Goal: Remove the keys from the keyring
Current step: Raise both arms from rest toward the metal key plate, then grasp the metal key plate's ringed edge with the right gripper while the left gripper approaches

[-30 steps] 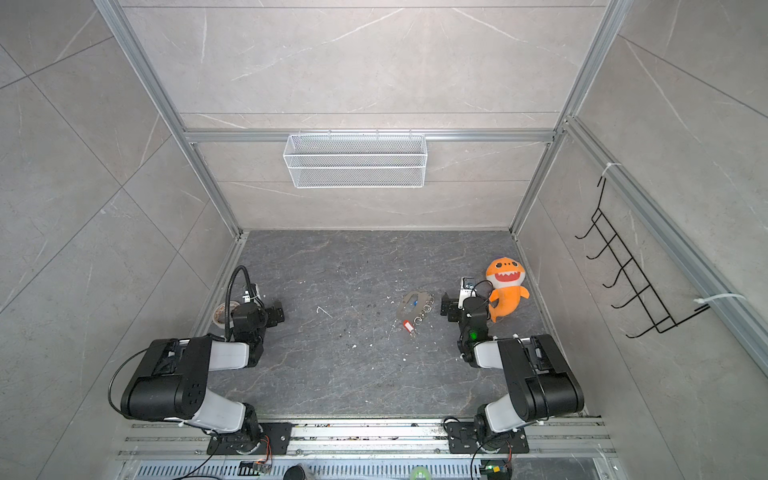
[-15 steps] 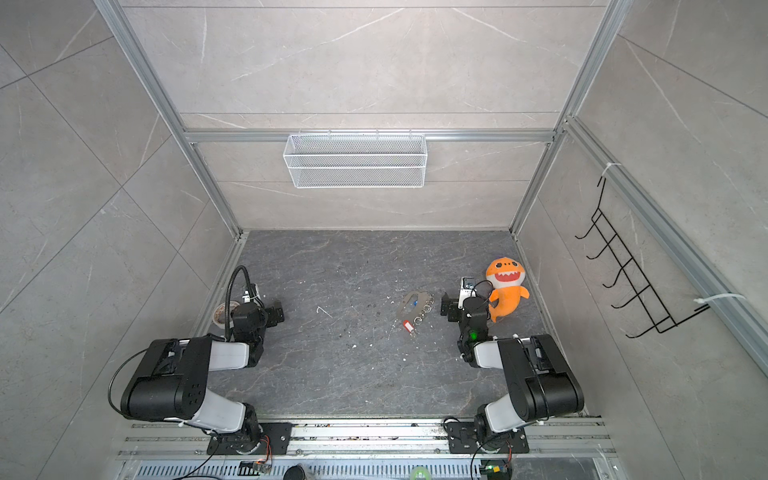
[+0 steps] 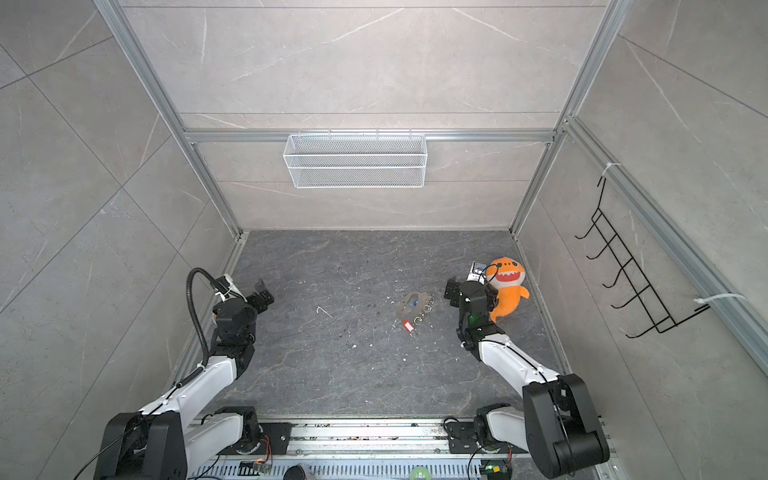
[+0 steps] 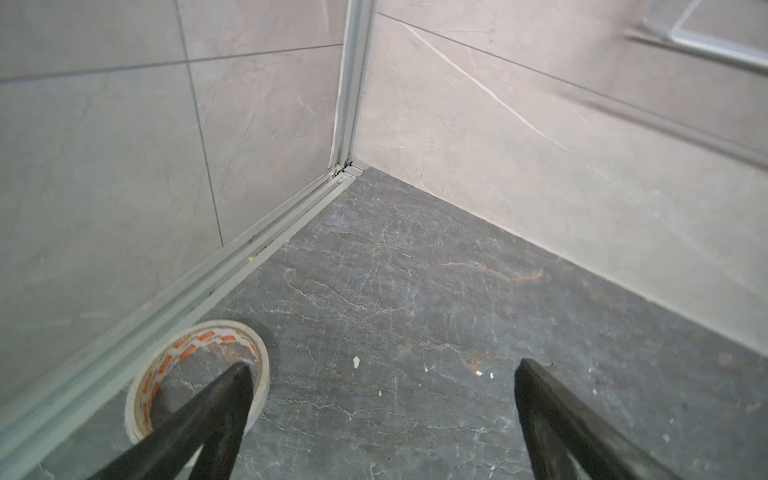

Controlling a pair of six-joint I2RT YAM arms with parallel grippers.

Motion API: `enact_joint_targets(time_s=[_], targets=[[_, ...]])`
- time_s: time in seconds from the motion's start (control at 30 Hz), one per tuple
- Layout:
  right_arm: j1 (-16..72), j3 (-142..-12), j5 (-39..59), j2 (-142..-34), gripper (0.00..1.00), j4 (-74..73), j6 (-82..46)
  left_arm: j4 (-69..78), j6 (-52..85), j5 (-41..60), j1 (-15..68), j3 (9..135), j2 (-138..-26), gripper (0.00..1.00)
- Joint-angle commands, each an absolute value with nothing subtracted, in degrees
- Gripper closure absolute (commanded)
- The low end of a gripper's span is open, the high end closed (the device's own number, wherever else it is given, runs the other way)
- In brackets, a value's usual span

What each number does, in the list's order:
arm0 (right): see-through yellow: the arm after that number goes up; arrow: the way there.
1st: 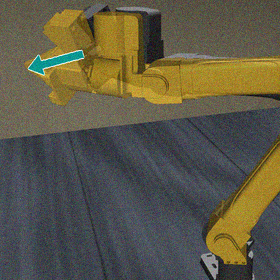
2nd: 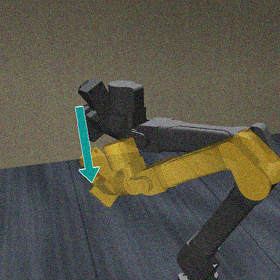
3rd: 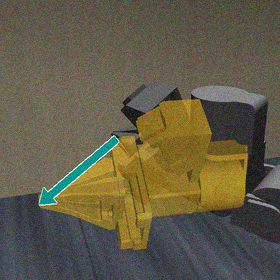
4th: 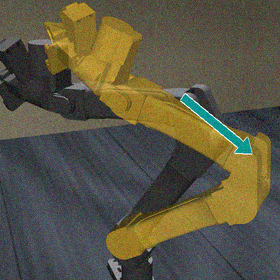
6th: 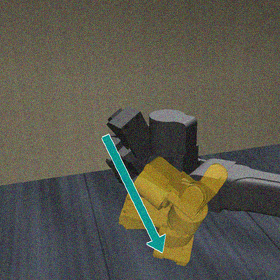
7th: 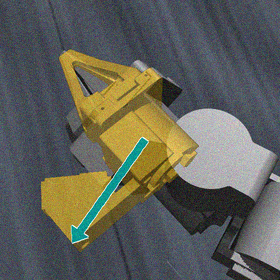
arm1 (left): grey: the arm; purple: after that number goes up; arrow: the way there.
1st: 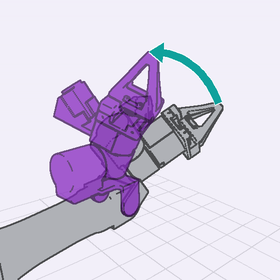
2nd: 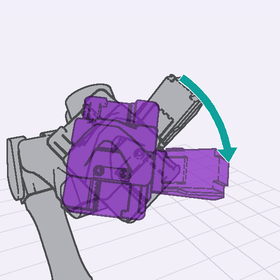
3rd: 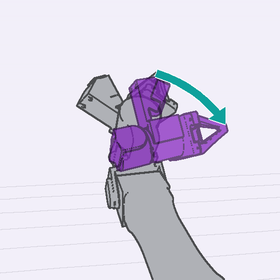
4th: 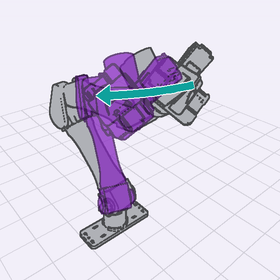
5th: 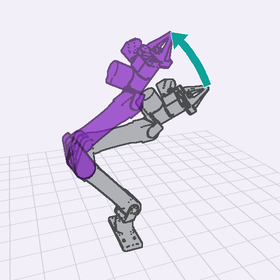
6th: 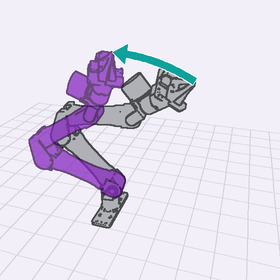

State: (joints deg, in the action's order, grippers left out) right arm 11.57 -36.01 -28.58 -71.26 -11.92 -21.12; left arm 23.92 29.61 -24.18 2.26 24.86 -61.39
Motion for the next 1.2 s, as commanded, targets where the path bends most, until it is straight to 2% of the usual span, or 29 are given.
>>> enact_joint_targets(time_s=[0.0, 0.07, 0.17, 0.37, 0.47, 0.57, 0.73, 0.8, 0.87, 0.93, 1.03, 1.17], targets=[[10.53, -46.34, -31.60, -73.83, 0.00, 15.49, -42.71, 3.61, 57.48, -29.08, 2.05, 31.98, -59.94, 0.00], [10.46, -48.87, -25.57, -76.59, 0.00, 16.06, -39.38, 12.59, 53.30, -21.67, 2.11, 29.85, -59.66, 0.00], [10.43, -46.57, -20.65, -76.20, 0.00, 11.98, -39.55, 17.78, 56.90, -19.04, 2.16, 26.55, -57.48, 0.00], [14.07, -45.45, -11.42, -74.35, 0.01, 10.52, -32.43, 11.47, 50.33, -2.61, 2.23, 32.01, -56.93, 0.01], [15.69, -44.87, -6.86, -75.24, 0.04, 9.92, -29.90, 11.44, 50.43, 7.95, 2.55, 33.56, -59.67, 0.15], [16.66, -45.25, -1.03, -78.12, 0.16, 9.14, -28.27, 13.86, 50.72, 15.46, 4.64, 33.82, -62.39, 0.28], [17.14, -46.77, -0.90, -82.17, 0.31, 8.40, -25.82, 13.36, 46.37, 16.02, 13.92, 35.03, -64.33, 0.32], [16.94, -49.44, 0.53, -85.45, 0.34, 9.44, -25.15, 12.45, 44.49, 15.39, 17.34, 35.66, -65.36, 0.34], [16.79, -52.16, 3.05, -89.22, 0.41, 10.12, -24.15, 12.22, 43.39, 15.50, 19.97, 36.16, -66.89, 0.41], [16.77, -53.98, 3.69, -92.52, 0.44, 10.71, -23.99, 12.24, 42.78, 16.22, 22.17, 36.45, -68.67, 0.48], [16.87, -54.84, 5.83, -94.89, 0.41, 10.99, -23.89, 12.99, 42.35, 18.87, 24.98, 37.49, -71.73, 0.48], [17.03, -53.71, 3.76, -95.04, 0.35, 10.94, -25.12, 12.64, 38.65, 20.08, 30.58, 40.56, -76.55, 0.40]])
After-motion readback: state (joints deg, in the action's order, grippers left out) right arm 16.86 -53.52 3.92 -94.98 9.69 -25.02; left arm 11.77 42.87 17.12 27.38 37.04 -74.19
